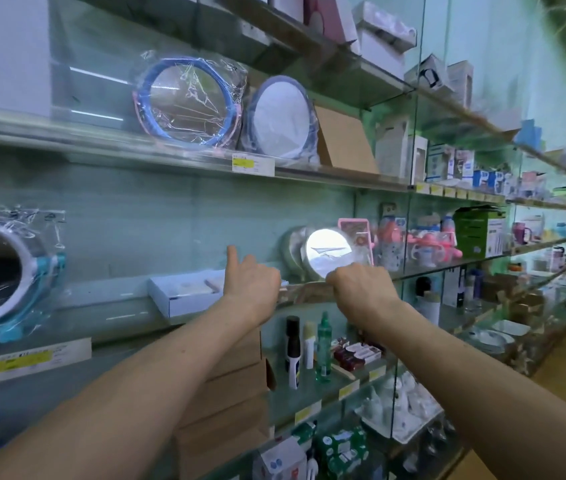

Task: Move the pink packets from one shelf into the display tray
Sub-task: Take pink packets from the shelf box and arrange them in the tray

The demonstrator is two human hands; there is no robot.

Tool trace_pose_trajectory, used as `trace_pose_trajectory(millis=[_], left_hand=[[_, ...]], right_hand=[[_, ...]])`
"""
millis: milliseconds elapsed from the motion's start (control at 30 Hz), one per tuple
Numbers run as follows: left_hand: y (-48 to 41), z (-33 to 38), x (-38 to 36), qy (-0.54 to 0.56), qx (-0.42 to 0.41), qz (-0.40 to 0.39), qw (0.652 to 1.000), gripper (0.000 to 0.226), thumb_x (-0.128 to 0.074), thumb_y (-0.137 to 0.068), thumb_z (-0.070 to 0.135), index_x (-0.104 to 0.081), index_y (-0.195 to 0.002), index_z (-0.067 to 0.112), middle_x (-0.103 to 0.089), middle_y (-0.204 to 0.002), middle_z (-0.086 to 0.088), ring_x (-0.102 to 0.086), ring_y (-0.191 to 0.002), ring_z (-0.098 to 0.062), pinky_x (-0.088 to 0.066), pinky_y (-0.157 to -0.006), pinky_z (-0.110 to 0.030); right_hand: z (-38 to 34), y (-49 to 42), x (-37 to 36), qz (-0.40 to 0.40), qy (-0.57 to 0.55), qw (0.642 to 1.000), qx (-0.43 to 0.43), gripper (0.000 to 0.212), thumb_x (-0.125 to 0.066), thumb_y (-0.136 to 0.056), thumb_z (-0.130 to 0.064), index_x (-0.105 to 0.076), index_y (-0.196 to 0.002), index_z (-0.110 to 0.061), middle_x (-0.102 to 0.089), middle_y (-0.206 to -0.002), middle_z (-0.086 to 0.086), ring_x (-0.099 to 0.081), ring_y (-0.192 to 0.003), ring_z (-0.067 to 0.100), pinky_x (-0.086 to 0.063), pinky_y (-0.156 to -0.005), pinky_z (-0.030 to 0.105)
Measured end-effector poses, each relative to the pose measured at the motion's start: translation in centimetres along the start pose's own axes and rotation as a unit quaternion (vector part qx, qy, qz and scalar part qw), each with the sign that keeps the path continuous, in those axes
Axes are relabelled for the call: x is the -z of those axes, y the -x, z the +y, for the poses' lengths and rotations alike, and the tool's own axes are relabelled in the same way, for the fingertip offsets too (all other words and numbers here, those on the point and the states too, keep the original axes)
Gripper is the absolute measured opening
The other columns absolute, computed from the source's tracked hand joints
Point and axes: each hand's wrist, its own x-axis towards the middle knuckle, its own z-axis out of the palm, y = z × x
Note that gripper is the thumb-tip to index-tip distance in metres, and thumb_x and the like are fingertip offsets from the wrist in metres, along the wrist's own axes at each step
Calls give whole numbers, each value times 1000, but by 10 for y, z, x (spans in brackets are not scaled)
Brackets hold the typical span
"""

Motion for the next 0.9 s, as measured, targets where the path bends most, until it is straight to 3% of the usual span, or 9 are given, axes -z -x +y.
trace_pose_trajectory(millis=[133, 233, 367, 467, 633, 800, 900], left_hand=[[-33, -11, 3, 3, 24, 9, 1000, 14, -47, -91, 27, -52, -78, 25, -66, -98, -3, -51, -109, -24, -19, -108, -47], [-53, -25, 0, -16, 51, 4, 999, 29, -37, -95, 39, -60, -86, 23, -67, -99, -4, -51, -108, -25, -22, -104, -45], [-67, -41, -14, 4, 88, -4, 996, 31, -32, -96, 37, -53, -78, 22, -66, -99, -6, -51, -108, -26, -22, -106, -45], [-72, -53, -23, 9, 118, -16, 993, 31, -34, -94, 34, -58, -80, 20, -66, -98, -7, -53, -106, -27, -24, -105, -43], [-81, -77, -40, 7, 178, -25, 984, 12, -46, -90, 23, -54, -81, 21, -66, -98, -7, -55, -100, -27, -29, -98, -38], [-88, -93, -57, 12, 241, -32, 970, 12, -46, -90, 18, -50, -79, 20, -64, -97, -8, -55, -95, -29, -33, -88, -36], [-94, -97, -66, 34, 293, -49, 954, 13, -48, -91, 20, -51, -79, 19, -58, -86, -5, -52, -83, -28, -33, -78, -34]], right_hand=[[13, -34, -12, 36, 1, 999, 4, 34, -50, -87, -2, -64, -115, -16, -66, -111, 8, -63, -101, 27, -36, -67, 28], [18, -59, -24, 56, -15, 998, 3, 34, -49, -89, -4, -62, -119, -16, -66, -110, 7, -62, -99, 26, -38, -68, 29], [13, -89, -47, 73, -33, 997, 17, 34, -50, -90, -9, -60, -121, -15, -68, -104, 6, -64, -95, 27, -40, -66, 29], [4, -106, -59, 84, -58, 994, 32, 29, -52, -88, -10, -61, -115, -16, -68, -102, 6, -64, -95, 29, -36, -63, 29], [-10, -132, -73, 132, -117, 981, 82, 24, -48, -90, -10, -61, -107, -20, -68, -102, 5, -62, -96, 30, -31, -62, 28], [-24, -165, -93, 149, -154, 967, 141, 25, -46, -85, -4, -60, -101, -17, -69, -97, 4, -62, -91, 29, -29, -58, 28], [-29, -183, -108, 147, -175, 957, 176, 27, -47, -84, -3, -60, -103, -17, -68, -97, 4, -62, -90, 29, -29, -59, 29]])
